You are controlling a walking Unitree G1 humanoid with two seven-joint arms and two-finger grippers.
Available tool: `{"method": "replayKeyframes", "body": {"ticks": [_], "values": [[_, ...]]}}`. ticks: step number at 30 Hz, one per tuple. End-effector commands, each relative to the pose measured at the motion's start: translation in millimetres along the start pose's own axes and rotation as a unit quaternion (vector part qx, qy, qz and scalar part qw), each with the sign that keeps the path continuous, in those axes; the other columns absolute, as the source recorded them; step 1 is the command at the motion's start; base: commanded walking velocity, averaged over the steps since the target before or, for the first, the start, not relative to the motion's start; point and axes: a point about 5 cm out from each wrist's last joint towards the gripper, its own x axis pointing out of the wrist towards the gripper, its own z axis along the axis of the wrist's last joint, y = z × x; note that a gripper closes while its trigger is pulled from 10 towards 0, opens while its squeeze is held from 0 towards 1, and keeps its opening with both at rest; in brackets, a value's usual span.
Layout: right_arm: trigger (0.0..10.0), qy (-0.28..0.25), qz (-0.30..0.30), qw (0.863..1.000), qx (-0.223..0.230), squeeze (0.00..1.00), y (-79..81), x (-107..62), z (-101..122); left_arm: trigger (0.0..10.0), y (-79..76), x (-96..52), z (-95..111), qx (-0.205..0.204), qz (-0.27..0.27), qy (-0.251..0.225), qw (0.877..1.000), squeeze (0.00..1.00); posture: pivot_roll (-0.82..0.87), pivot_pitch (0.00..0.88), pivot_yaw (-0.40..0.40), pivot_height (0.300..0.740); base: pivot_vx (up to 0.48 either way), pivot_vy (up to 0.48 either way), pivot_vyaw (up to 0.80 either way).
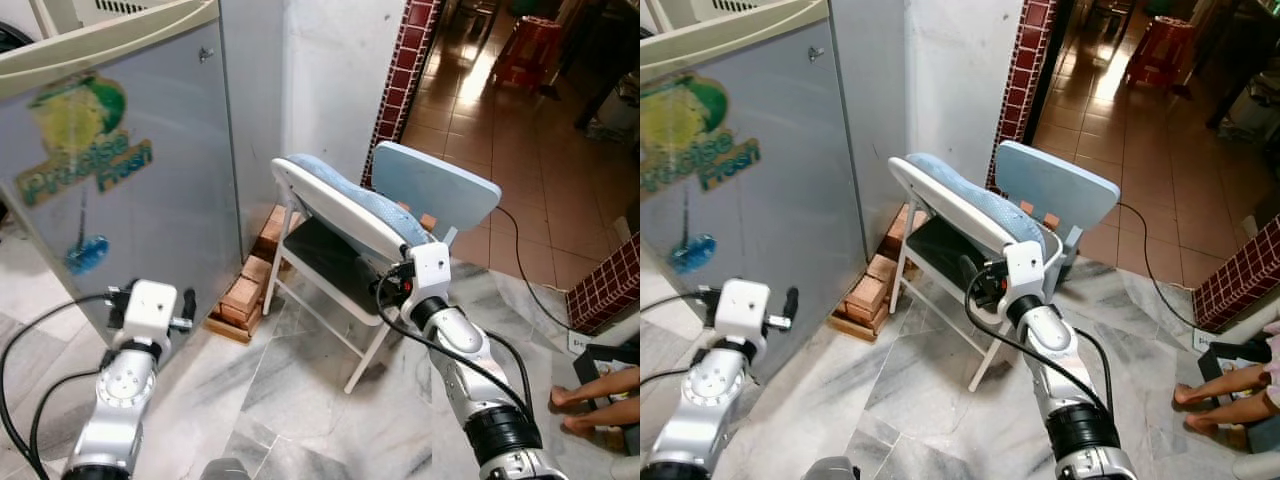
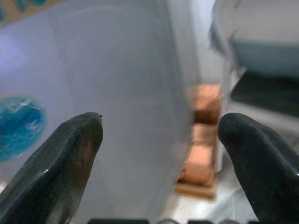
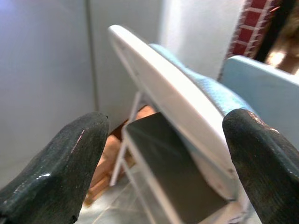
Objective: Restocking fridge
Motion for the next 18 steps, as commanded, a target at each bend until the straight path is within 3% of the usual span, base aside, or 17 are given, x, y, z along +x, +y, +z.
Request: {"method": "replayKeyframes", "body": {"ticks": [1, 2, 4, 6, 10, 13, 14, 18], "values": [[10.0, -0.008, -0.044, 0.999, -0.017, 0.00, -8.5, -0.5, 2, 10.0, -5.0, 9.4, 10, -0.116, -0.026, 0.009, 0.993, 0.00, 0.06, 0.000, -0.079, 0.740, 0.000, 0.000, 0.00], [10.0, -0.011, -0.070, 0.997, -0.029, 0.00, -10.1, 0.2, 2, 10.0, -7.8, 14.8, 17, -0.060, -0.046, -0.022, 0.997, 0.00, 0.05, 0.000, -0.077, 0.740, 0.000, 0.000, 0.00], [10.0, -0.020, -0.065, 0.997, -0.021, 0.00, -8.4, 0.7, 4, 10.0, -15.7, 17.2, 22, -0.001, -0.066, -0.043, 0.997, 0.00, 0.05, 0.000, -0.069, 0.740, 0.000, 0.000, 0.00], [10.0, -0.028, -0.062, 0.997, -0.023, 0.00, -7.8, 0.2, 6, 10.0, -19.6, 17.0, 25, 0.002, -0.070, -0.049, 0.996, 0.00, 0.04, 0.000, -0.061, 0.740, 0.000, 0.000, 0.00], [10.0, -0.081, -0.092, 0.992, -0.032, 0.00, -17.4, -11.3, 15, 10.0, -38.0, 1.2, 30, -0.013, -0.072, -0.075, 0.994, 0.00, 0.02, 0.000, -0.037, 0.740, 0.000, 0.000, 0.00], [10.0, -0.081, -0.124, 0.989, -0.027, 0.00, -25.7, -19.4, 12, 10.0, -39.6, -8.5, 26, -0.022, -0.068, -0.072, 0.995, 0.00, 0.02, 0.000, -0.035, 0.740, 0.000, 0.000, 0.00], [10.0, -0.071, -0.133, 0.989, -0.001, 0.00, -26.6, -27.6, 6, 10.0, -37.4, -15.4, 18, -0.046, -0.054, -0.053, 0.996, 0.00, 0.01, 0.000, -0.026, 0.740, 0.000, 0.244, 0.00], [10.0, -0.058, -0.135, 0.989, 0.022, 0.00, -25.0, -39.8, -1, 10.0, -40.0, -23.5, 7, -0.052, -0.060, -0.032, 0.996, 0.00, 0.01, 0.000, -0.028, 0.740, 0.000, 0.439, 0.00]]}}
